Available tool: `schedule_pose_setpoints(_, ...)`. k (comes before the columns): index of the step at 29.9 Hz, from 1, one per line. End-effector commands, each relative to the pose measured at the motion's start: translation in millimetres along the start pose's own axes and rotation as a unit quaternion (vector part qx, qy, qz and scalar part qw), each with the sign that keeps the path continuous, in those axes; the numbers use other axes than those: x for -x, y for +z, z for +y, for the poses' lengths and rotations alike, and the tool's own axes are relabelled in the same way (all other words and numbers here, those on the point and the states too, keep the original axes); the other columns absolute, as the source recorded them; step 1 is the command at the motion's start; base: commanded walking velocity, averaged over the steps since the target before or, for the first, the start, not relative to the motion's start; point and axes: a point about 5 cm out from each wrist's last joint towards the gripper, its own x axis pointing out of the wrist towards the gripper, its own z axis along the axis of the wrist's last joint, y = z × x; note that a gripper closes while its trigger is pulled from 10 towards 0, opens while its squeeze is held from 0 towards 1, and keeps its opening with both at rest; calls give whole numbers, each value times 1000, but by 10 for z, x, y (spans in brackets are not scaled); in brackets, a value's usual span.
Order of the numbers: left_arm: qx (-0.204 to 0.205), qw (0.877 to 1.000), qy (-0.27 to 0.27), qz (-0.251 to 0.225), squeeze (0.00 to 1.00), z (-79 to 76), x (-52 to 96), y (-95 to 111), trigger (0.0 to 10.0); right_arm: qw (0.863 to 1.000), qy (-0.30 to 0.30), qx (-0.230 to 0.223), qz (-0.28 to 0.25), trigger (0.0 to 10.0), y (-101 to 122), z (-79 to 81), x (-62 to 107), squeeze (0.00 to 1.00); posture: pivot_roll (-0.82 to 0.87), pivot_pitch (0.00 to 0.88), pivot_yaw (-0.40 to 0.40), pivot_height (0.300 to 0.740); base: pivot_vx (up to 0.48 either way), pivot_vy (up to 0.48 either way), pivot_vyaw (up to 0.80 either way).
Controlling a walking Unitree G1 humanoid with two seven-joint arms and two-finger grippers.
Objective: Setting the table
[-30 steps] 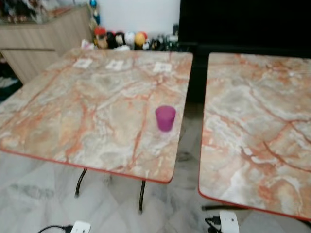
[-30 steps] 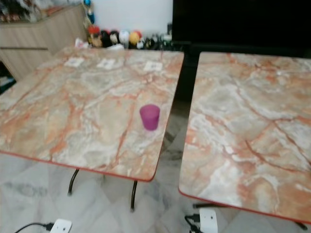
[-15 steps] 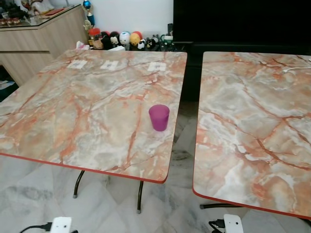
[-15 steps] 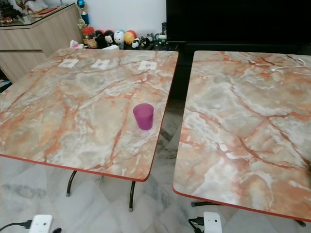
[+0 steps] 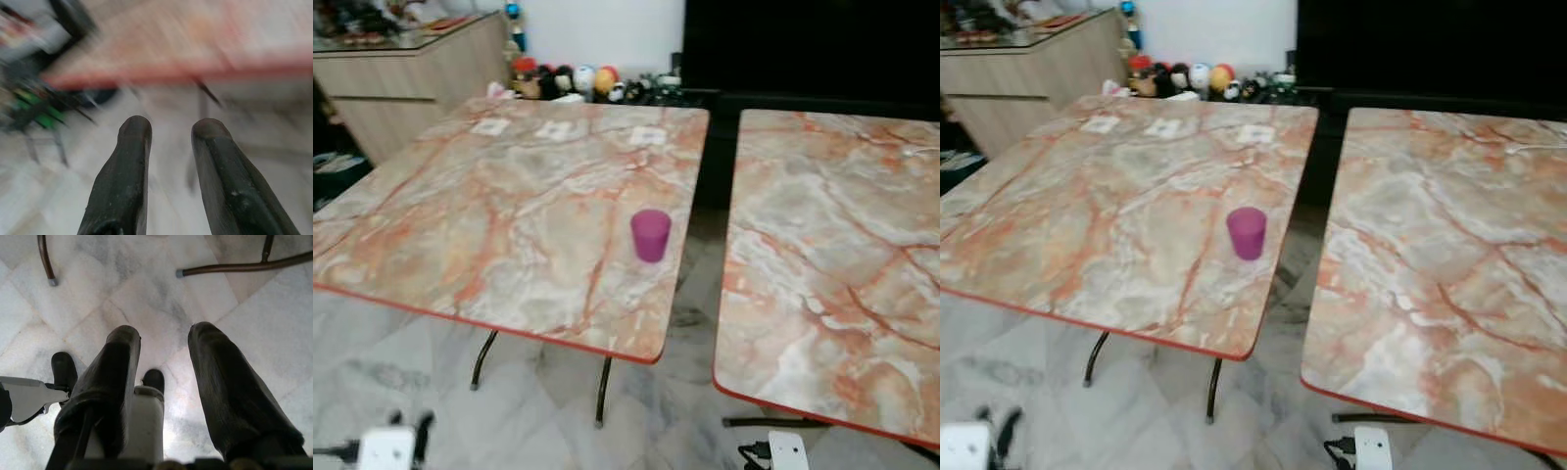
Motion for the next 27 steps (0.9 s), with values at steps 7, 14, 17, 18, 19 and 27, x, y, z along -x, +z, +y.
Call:
schedule_pose_setpoints(7,11,994,4,-107,0,-144,-593,697,10000,1000,-6,-2,-7,10000,33,1,-6,0,46,0,48,740,0,0,0)
schedule_pose_setpoints(14,47,976,-177,-116,0,-873,-830,863,10000,1000,-18,-14,-13,10000,56,-29,-8,0,31,0,41,740,0,0,0)
schedule_pose_setpoints(17,66,972,-198,-103,0,-995,-861,851,10000,999,-24,-17,-14,10000,54,-33,-7,0,19,0,46,740,0,0,0)
schedule_pose_setpoints(18,67,971,-207,-99,0,-1026,-859,841,10000,999,-25,-19,-15,10000,54,-34,-6,0,11,0,50,740,0,0,0)
schedule_pose_setpoints(19,67,970,-214,-95,0,-1051,-852,827,10000,999,-27,-19,-15,10000,52,-35,-6,0,8,0,50,740,0,0,0)
schedule_pose_setpoints(27,92,972,-205,-74,0,-1053,-852,766,10000,999,-37,-20,-11,10000,41,-54,-3,0,18,0,38,740,0,0,-274)
